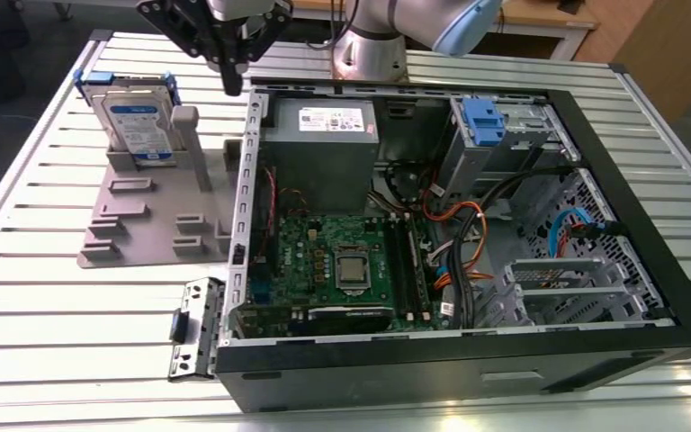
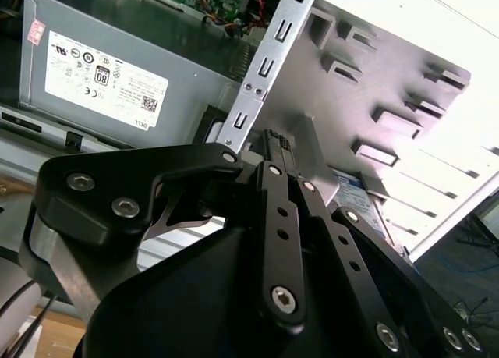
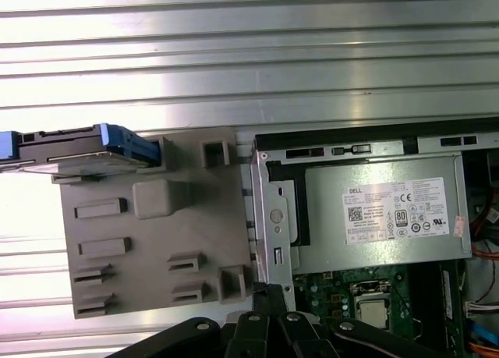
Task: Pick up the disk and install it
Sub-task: 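Reach for the disk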
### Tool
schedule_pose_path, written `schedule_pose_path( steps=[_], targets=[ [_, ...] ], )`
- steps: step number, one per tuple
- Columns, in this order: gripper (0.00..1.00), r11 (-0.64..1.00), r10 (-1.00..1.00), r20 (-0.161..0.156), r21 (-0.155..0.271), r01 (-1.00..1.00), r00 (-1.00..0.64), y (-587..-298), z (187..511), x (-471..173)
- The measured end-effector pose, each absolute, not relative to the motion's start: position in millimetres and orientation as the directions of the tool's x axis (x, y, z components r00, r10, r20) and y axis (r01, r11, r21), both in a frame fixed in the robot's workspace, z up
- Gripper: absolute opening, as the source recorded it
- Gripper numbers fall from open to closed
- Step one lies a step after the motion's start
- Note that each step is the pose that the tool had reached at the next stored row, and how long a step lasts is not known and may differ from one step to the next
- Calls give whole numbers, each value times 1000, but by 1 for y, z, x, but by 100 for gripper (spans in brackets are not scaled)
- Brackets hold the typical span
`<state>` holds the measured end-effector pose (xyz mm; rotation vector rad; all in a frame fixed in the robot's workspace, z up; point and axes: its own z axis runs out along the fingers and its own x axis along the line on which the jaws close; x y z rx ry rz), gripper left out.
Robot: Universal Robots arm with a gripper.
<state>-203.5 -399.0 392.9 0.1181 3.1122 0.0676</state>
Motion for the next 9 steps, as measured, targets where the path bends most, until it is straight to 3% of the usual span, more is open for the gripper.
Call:
schedule_pose_path(
  steps=[9],
  targets=[
    [10, 996, 76, -25, 44, 75, -997, -399, 393, -206]
  ],
)
